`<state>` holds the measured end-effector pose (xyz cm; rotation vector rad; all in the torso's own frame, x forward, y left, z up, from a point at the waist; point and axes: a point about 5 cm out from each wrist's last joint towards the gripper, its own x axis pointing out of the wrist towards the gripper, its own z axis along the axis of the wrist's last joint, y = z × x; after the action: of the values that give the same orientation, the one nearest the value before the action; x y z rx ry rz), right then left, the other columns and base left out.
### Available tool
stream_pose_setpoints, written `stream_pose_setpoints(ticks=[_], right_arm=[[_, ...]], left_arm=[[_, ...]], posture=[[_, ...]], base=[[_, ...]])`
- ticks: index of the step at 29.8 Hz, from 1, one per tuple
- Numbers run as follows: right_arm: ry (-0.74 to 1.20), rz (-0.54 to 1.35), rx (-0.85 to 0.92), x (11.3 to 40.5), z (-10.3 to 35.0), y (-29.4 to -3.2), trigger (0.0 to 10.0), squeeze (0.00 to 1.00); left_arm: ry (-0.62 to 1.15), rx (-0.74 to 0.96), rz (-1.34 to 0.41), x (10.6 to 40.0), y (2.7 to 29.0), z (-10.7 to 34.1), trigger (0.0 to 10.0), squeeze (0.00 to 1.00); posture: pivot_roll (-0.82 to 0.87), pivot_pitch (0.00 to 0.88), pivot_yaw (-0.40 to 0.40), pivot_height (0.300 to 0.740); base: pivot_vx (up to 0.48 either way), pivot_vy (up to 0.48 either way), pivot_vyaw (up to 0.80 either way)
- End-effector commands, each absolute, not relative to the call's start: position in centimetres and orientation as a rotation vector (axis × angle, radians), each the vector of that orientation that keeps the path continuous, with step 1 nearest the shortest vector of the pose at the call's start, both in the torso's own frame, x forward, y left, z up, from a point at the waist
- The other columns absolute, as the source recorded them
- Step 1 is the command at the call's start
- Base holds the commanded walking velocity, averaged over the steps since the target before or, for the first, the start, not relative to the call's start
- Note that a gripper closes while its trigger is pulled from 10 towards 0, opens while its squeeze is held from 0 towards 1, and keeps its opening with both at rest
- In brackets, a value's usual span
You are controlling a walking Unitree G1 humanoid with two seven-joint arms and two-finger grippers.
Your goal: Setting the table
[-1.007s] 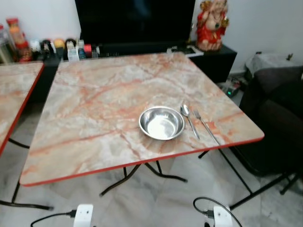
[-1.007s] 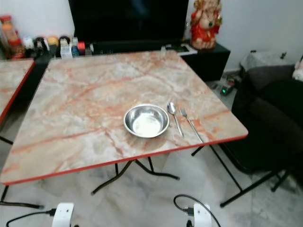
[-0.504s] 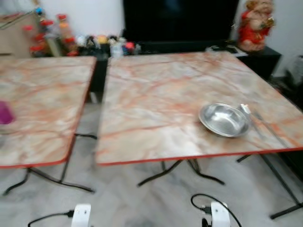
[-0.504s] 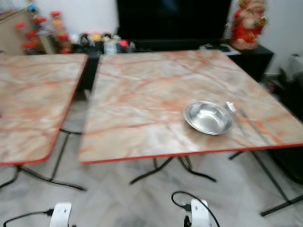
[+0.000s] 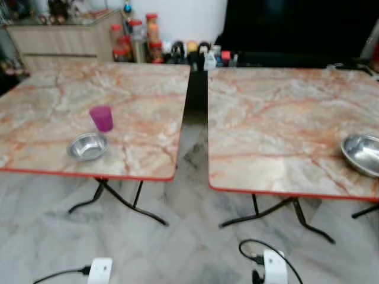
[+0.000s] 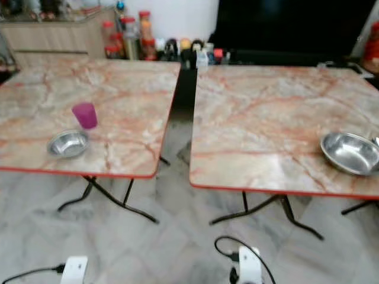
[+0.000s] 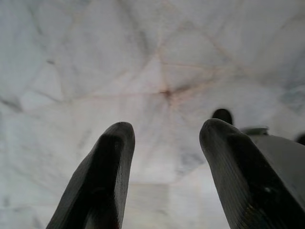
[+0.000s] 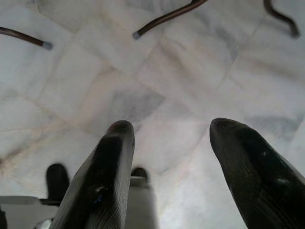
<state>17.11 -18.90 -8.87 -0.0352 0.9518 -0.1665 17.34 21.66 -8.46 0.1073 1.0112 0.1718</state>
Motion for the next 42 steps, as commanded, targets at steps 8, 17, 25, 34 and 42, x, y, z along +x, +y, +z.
stream_pose_setpoints(ticks=[8,17,25,34,42], right_arm=[[0.971,-0.184,-0.034,16.6,-9.0,-19.5,10.0,0.0],[0.974,-0.185,-0.029,16.5,-9.1,-19.3,10.0,0.0],[0.972,-0.186,-0.023,16.5,-9.1,-19.2,10.0,0.0],[0.966,-0.187,-0.017,16.6,-9.1,-19.1,10.0,0.0],[0.967,-0.179,-0.025,16.7,-9.0,-19.2,10.0,0.0]], left_arm=[[0.992,0.094,0.168,17.8,21.2,-8.3,10.0,0.0],[0.904,0.113,0.116,20.1,20.4,-7.2,10.0,0.0],[0.771,0.078,0.045,23.1,18.9,-5.6,10.0,0.0],[0.739,0.086,0.014,23.8,18.4,-5.1,10.0,0.0],[0.749,0.088,0.023,23.3,18.5,-5.4,10.0,0.0]], posture=[[0.0,0.0,0.01,0.74],[0.0,0.0,0.016,0.74],[0.0,0.0,0.019,0.74],[0.0,0.0,0.024,0.74],[0.0,0.0,0.022,0.74]], base=[[0.0,0.48,0.0],[0.0,0.135,0.0],[0.0,0.0,0.0],[0.0,0.0,0.0],[0.121,0.0,0.0]])
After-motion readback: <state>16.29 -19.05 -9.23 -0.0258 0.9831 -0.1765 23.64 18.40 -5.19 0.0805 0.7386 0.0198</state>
